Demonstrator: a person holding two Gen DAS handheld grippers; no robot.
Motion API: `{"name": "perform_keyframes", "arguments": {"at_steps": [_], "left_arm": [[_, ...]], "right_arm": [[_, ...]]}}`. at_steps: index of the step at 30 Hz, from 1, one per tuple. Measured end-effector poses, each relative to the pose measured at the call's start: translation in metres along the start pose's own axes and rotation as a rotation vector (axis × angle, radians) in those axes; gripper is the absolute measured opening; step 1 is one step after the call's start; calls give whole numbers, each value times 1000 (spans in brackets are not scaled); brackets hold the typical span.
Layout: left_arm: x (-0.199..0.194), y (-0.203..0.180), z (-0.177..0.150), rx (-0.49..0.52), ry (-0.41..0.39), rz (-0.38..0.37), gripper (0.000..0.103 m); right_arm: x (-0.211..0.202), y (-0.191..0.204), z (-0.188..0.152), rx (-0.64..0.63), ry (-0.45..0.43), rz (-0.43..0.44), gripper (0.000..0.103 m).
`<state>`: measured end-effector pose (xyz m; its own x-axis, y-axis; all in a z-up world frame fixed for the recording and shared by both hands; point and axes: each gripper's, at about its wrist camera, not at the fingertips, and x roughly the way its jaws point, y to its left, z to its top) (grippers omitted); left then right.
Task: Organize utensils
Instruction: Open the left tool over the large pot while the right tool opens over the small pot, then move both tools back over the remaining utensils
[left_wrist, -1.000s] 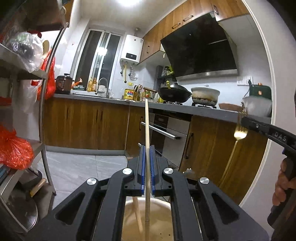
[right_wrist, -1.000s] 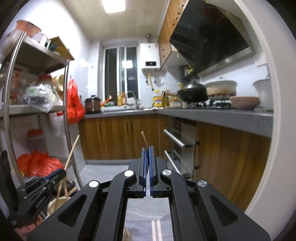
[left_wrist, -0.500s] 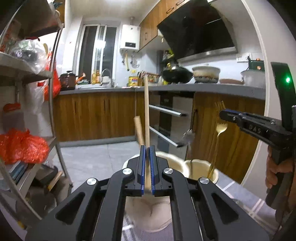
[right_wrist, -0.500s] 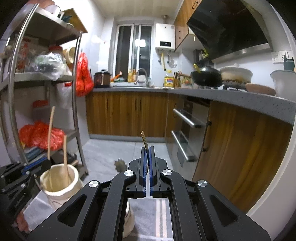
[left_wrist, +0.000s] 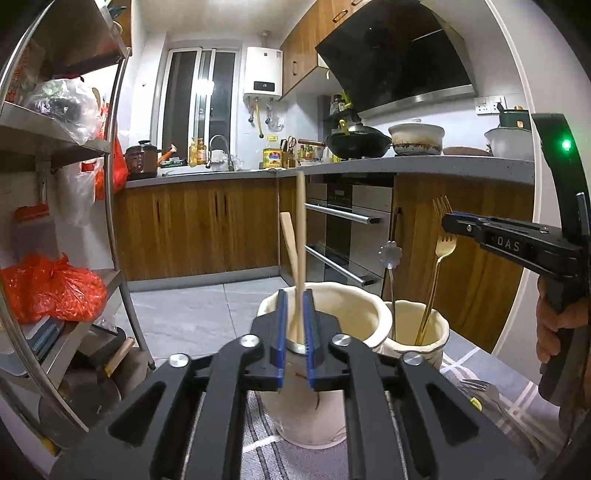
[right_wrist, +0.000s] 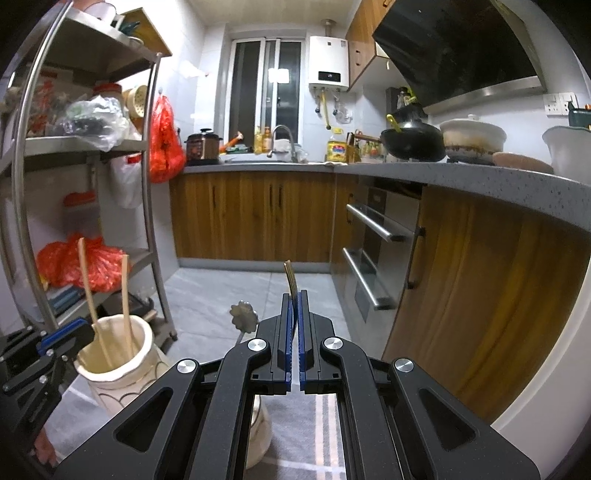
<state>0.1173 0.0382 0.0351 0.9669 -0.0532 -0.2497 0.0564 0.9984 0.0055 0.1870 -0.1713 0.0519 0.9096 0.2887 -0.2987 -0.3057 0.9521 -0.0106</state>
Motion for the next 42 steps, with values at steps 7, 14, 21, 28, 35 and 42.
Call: {"name": "perform_keyframes", "arguments": {"at_steps": [7,14,21,28,35,42], "left_arm": [[-7,0,1,2,-30,12,39],[-16,-5,4,19,-56,20,65],[-40,-13,6,35,-98,45,97],[-58,-17,1,37,-80,33,97],[-65,-17,-9,18,-35,14,97],[-71,-24,-17,10,7,-12,97]], "right_arm": [[-1,-4,-1,16,-3,3,18],[-15,-8,2,43,-44,24,77],[-38,-15,7,90,-97,71,98],[-57,-9,3,74,-107,80,98],[-74,-8,-12,34,-87,75,98],[-84,-22,-26,49,-46,58,98]]}}
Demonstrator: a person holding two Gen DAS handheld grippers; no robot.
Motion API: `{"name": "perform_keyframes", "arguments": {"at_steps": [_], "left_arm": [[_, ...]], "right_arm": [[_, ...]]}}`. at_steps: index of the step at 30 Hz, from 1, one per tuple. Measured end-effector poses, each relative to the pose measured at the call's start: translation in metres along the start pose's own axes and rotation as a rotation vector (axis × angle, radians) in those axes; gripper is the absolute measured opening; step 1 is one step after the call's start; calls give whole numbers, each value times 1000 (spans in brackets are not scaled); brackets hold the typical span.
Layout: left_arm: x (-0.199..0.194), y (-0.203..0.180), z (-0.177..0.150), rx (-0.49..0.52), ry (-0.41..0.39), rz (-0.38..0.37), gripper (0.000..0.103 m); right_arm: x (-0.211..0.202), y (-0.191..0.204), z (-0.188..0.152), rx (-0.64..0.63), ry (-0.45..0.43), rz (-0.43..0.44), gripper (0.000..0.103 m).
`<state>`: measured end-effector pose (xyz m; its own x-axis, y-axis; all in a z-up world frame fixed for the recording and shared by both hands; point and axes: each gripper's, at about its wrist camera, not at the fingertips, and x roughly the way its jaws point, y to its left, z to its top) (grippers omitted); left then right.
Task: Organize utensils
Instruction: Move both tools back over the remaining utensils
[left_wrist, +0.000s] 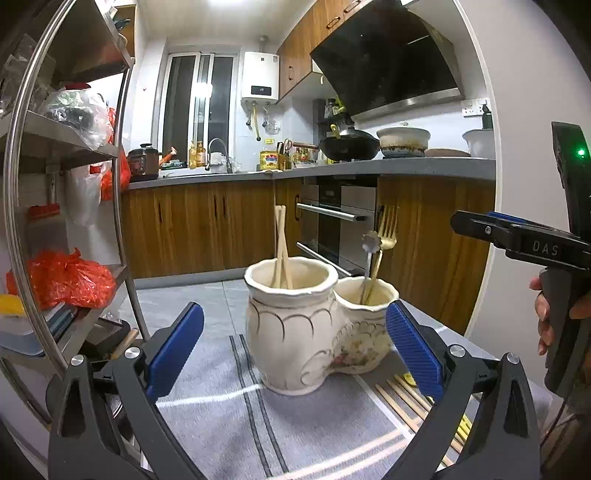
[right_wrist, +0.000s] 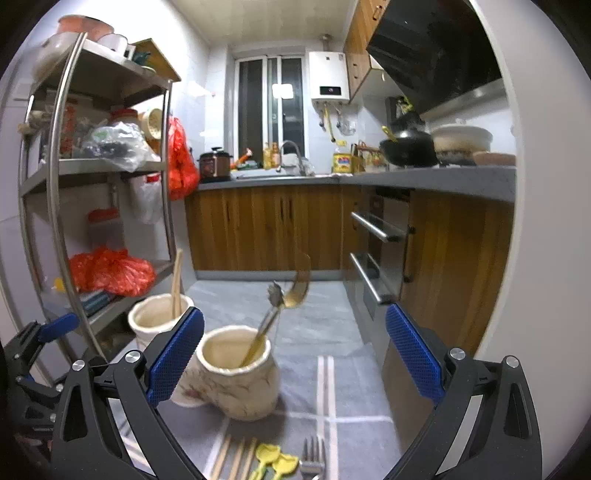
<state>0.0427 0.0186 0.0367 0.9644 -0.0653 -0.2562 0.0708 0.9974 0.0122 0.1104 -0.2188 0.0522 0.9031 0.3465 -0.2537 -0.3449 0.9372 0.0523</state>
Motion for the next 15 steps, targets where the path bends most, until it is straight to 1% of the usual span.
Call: {"name": "perform_keyframes", "arguments": {"at_steps": [3,8,11,13,15], "left_arm": [[-1,-4,-4,-2,18,-10,97],[-1,-11,-15,-2,72,-39,97],[-1,-17,-21,6,98,-53,97],[-1,-20,-26,9,114,-69,97],[0,-23,-29,8,131,-82,97]], "right_arm": [[-2,-7,-7,3,24,-12,98],[-3,-19,-19,6,63,-38,98],[-4,-31,-27,35,86,-52,98],[-1,-36,-31,49,109,-54,98],[4,-41,-38,58,159,-62,98]]}}
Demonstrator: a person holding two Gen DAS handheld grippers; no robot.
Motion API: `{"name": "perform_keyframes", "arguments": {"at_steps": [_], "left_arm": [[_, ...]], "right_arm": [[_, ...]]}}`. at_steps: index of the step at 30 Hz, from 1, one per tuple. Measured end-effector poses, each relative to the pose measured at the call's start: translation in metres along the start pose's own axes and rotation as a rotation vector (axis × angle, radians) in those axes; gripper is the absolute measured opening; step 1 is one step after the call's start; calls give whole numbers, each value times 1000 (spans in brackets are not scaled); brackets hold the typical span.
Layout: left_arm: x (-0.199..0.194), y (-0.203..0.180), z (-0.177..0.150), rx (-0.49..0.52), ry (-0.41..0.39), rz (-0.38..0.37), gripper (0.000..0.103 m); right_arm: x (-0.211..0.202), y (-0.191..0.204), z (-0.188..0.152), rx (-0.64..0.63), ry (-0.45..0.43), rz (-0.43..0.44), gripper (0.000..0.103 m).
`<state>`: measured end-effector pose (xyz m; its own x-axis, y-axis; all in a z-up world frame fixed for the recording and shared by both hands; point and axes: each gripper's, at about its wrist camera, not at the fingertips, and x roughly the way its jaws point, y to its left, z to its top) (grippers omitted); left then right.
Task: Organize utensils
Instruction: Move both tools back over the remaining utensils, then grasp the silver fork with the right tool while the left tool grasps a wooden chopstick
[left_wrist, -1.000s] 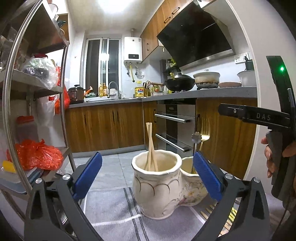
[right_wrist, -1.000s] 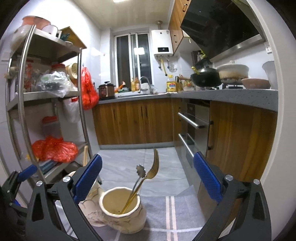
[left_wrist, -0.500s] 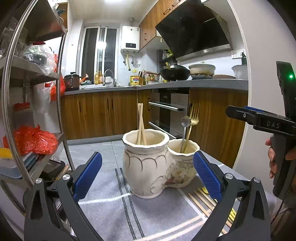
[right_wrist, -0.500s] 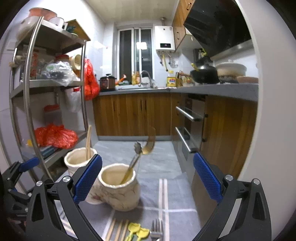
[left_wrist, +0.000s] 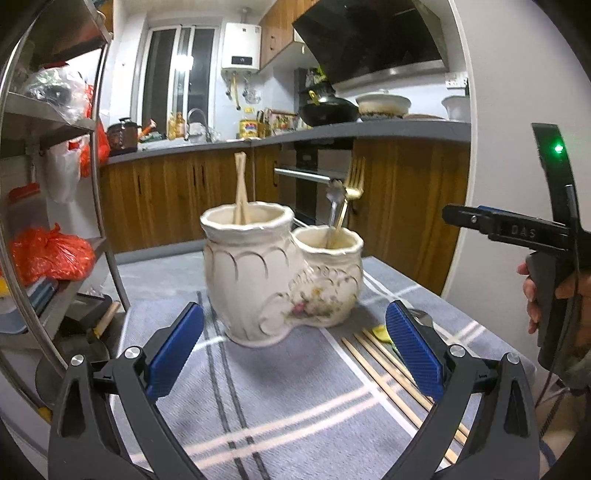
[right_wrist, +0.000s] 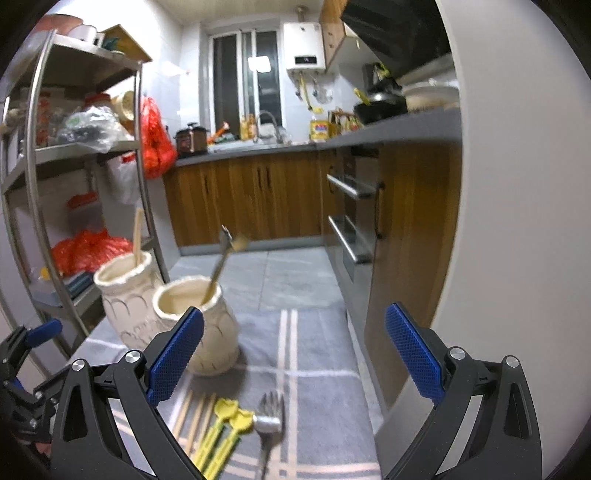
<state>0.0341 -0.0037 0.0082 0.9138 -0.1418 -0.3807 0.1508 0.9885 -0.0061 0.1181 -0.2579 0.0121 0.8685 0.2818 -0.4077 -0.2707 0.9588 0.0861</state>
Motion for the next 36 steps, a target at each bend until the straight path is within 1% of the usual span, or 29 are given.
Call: {"name": "perform_keyframes", "arguments": {"at_steps": [2,6,11,15,16,17,18,19,20,21,23,24,26,30,33,34,35,36], "left_arm": [[3,-3,-2,2,25,-11,97],[3,-5,-5,1,49,-22,97],[8,-6,-7,6,88,-17,97],[10,-10,-11,29,115,-17,97],[10,-10,-12,32,116,-16,97],[10,-11,-13,36,117,-15,97],[10,-11,-13,39,119,-15,97],[10,-12,-14,40,123,-15,97],[11,-12,-14,41,125,-15,97],[11,-12,-15,41,128,-16,97],[11,-12,-16,41,130,-17,97],[11,-12,-16,41,132,-17,97],[12,-12,-16,42,134,-17,97],[16,-15,-16,50,160,-9,97],[21,-22,-17,54,204,-10,97],[21,-24,-17,56,216,-14,97],[23,-27,-18,57,229,-20,97],[24,-33,-18,58,251,-29,94]], "right_arm": [[4,-2,-7,-3,43,-2,98],[15,0,-27,-42,144,-22,98],[26,2,-49,-52,278,-17,98],[33,11,-61,-87,349,-11,95],[34,13,-63,-93,356,-8,91],[35,15,-65,-102,365,-8,84],[37,17,-66,-110,378,-8,79],[39,20,-69,-118,396,-4,70],[40,21,-70,-121,406,1,64],[42,22,-71,-126,414,5,60],[44,26,-74,-140,431,13,46],[45,28,-75,-144,433,16,43],[47,31,-77,-151,447,21,32],[48,34,-77,-145,446,46,26],[50,36,-77,-138,445,69,19],[52,35,-77,-135,446,75,15],[52,36,-77,-133,446,81,13],[53,36,-77,-131,446,82,13]]}}
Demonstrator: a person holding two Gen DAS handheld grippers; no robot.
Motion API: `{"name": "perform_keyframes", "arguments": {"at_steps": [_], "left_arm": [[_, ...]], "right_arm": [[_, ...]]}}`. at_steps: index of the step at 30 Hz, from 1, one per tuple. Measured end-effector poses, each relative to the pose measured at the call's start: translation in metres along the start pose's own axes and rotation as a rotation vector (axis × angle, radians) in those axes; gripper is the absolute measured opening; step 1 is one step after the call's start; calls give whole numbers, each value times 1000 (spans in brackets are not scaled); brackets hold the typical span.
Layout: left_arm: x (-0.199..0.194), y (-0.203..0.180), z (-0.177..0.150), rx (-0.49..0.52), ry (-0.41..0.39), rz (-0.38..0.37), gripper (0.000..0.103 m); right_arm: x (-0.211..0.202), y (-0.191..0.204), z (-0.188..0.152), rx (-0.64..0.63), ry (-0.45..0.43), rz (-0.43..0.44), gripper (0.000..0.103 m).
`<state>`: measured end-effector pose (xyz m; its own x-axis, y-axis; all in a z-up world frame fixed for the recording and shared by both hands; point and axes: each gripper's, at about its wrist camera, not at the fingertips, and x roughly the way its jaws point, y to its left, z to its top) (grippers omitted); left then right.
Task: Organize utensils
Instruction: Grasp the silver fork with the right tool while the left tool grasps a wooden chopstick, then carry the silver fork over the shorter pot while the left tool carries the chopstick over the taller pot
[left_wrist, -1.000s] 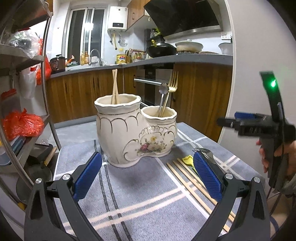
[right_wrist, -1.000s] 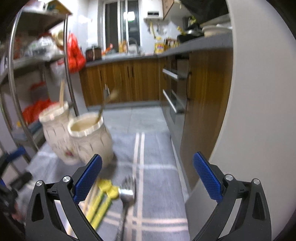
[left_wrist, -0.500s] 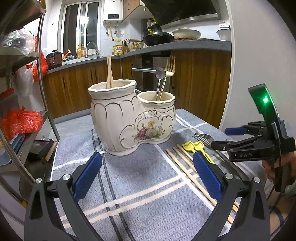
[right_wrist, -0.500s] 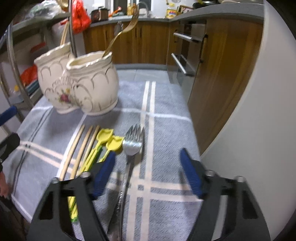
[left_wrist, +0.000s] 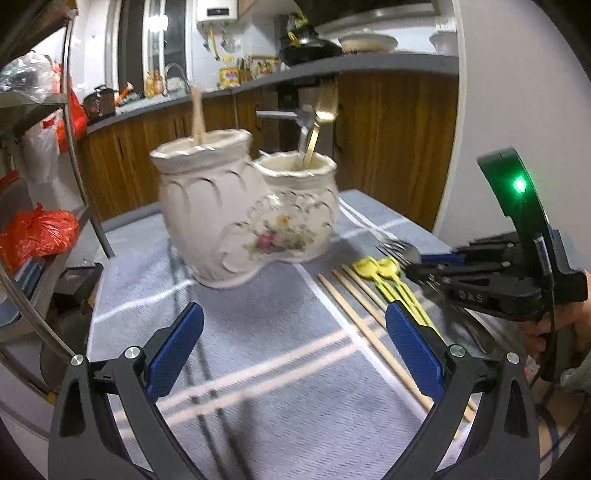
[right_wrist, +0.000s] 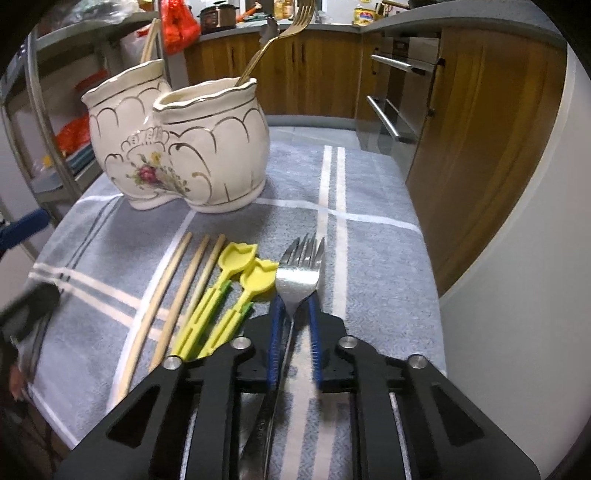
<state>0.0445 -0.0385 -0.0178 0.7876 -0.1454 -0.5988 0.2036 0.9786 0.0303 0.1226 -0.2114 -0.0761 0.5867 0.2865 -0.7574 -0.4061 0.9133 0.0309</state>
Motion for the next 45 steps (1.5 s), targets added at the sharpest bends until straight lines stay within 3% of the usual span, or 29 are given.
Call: {"name": "perform_keyframes", "arguments": {"at_steps": [1,3,6,8,12,22,27,31,40,45], "left_arm": [[2,-3,-1,1,14,-7,89],[8,-14,-3,8,60,-28,68],[17,-26,-7,9,115,-64,48],[20,-31,-9,5,140,-82,38],[26,-41,-14,-6,187,-101,29],[39,-53,-12,19,228,-14,25],[40,-51,-11,25,235,-4,10],[41,-43,-10,28,235,-11,7],[22,-19,-5,3,154,-37,6],[-1,-4,1,-4,50,-61,6]], "right_arm": [[0,1,0,0,1,5,11],[0,2,1,-1,0,7,9],[-1,1,2,5,-3,13,8],[-1,-1,3,11,-10,18,7],[-6,-2,3,10,-23,21,7],[-26,-7,9,35,-115,33,6],[-34,-10,12,39,-162,43,6],[-41,-12,13,49,-195,53,6],[-60,-8,14,49,-294,47,4],[-70,-6,16,52,-356,48,4]]}}
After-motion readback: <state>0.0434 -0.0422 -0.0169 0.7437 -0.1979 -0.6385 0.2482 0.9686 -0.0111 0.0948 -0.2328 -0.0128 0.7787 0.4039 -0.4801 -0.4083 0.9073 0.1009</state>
